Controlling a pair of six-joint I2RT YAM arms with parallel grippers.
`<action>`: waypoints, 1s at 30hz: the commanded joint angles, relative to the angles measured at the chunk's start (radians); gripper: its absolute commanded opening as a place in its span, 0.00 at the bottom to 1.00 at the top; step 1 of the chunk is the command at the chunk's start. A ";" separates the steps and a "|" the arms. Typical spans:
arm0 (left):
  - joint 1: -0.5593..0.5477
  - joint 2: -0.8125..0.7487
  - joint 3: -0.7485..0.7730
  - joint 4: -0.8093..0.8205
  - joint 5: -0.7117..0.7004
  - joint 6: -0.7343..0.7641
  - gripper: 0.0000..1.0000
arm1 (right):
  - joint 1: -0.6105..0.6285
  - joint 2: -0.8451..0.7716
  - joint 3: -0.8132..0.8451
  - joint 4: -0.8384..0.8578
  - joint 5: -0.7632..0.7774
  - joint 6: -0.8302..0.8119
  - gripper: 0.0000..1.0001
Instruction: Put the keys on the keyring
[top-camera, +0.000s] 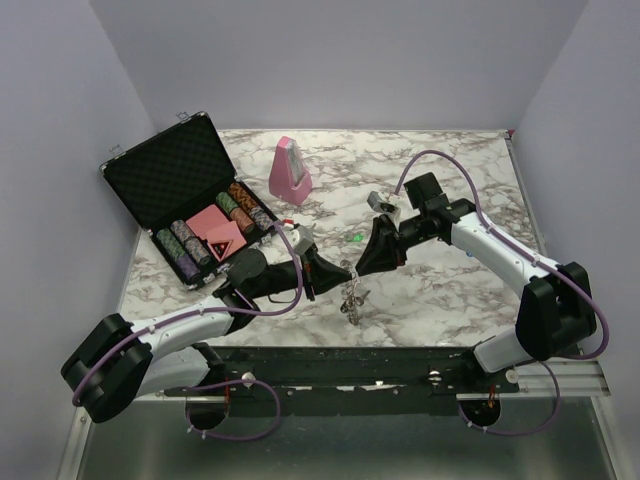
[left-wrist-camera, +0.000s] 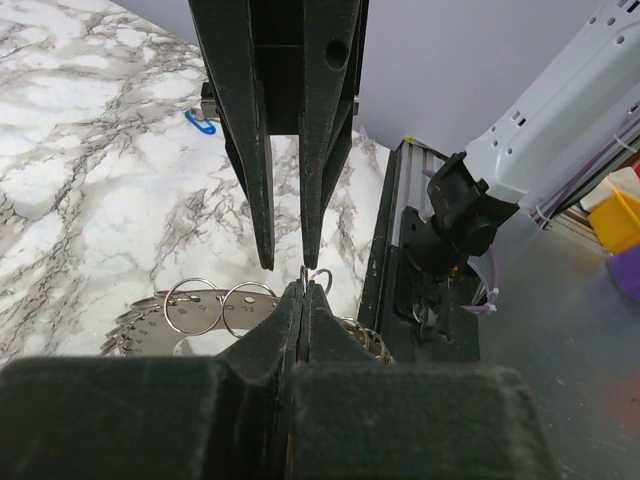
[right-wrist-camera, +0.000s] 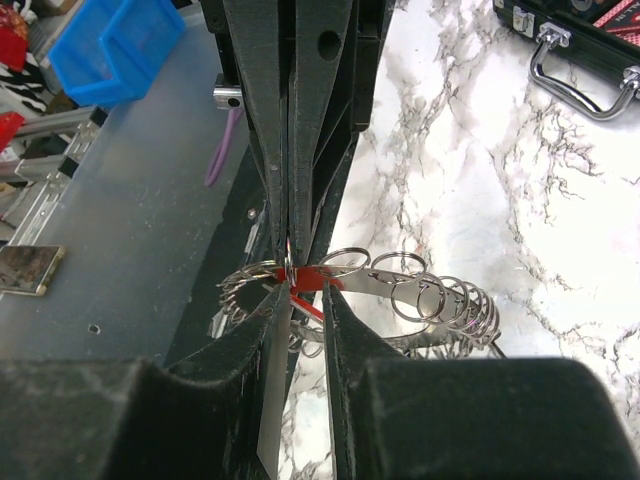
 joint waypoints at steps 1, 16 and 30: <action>0.004 -0.002 0.037 0.033 -0.007 0.011 0.00 | 0.001 -0.021 -0.010 0.006 -0.042 0.006 0.27; 0.004 -0.007 0.035 0.027 -0.048 0.010 0.00 | 0.022 -0.013 -0.008 -0.023 -0.042 -0.029 0.30; 0.003 0.003 0.035 0.055 -0.044 -0.007 0.00 | 0.038 -0.005 -0.008 -0.021 -0.033 -0.026 0.18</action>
